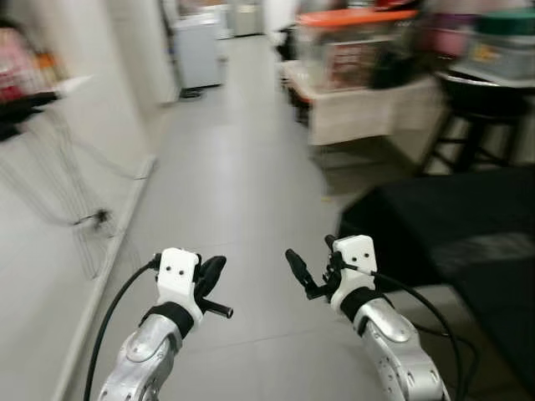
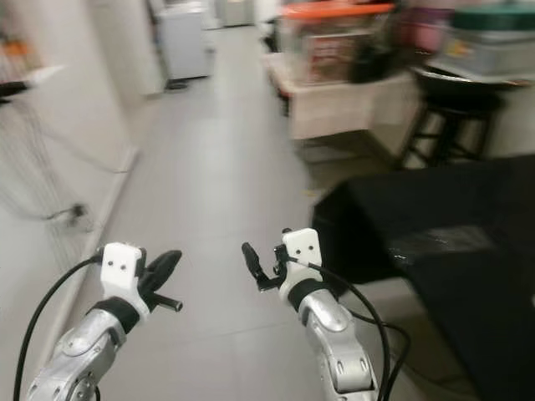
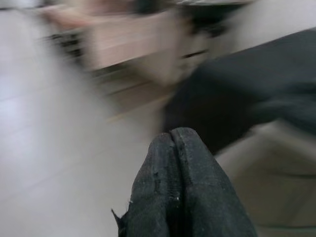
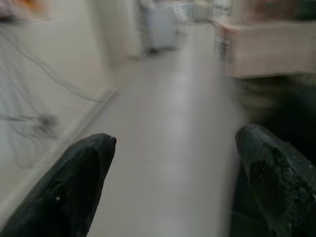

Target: Building children table

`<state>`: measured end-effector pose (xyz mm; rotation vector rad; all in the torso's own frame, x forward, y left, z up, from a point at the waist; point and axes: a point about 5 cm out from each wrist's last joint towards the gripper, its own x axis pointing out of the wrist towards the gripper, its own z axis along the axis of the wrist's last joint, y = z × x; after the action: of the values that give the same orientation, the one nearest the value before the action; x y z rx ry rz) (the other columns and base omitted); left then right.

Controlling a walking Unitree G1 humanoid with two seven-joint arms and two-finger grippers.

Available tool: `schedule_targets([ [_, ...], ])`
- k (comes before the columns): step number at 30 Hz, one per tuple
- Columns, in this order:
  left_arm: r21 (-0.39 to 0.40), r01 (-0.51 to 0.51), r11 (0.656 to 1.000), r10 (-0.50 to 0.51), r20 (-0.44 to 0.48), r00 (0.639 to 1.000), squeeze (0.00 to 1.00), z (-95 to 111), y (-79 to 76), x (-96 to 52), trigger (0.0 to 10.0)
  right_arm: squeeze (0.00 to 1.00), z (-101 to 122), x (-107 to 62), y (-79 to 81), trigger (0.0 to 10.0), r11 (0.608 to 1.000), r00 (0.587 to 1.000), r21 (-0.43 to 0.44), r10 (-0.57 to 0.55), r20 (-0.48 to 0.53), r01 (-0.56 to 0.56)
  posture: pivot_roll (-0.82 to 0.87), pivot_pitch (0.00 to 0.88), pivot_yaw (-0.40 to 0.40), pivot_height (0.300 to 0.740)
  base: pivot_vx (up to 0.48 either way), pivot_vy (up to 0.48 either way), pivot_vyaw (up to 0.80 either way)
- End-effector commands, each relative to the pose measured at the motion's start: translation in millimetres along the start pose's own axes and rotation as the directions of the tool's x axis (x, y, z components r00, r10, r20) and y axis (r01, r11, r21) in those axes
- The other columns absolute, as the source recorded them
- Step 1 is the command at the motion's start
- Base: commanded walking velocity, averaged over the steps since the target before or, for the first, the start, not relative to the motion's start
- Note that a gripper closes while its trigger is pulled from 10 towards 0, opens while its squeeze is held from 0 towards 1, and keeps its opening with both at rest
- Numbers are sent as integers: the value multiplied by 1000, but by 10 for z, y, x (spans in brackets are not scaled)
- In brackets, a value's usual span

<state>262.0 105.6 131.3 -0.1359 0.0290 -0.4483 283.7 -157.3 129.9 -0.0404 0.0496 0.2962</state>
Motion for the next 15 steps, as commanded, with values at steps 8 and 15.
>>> schedule_targets([
  [8,13,-31,999,31,-20,999,0,-41,102,-83,10000,0,12,51,141,10000,999,999,24,48,6,-48,-94,0,55,740,328,0,-800],
  [15,11,-31,999,32,-26,999,0,-52,111,-78,10000,0,2,55,148,10000,998,999,31,51,5,-51,-90,0,57,740,278,0,-800],
])
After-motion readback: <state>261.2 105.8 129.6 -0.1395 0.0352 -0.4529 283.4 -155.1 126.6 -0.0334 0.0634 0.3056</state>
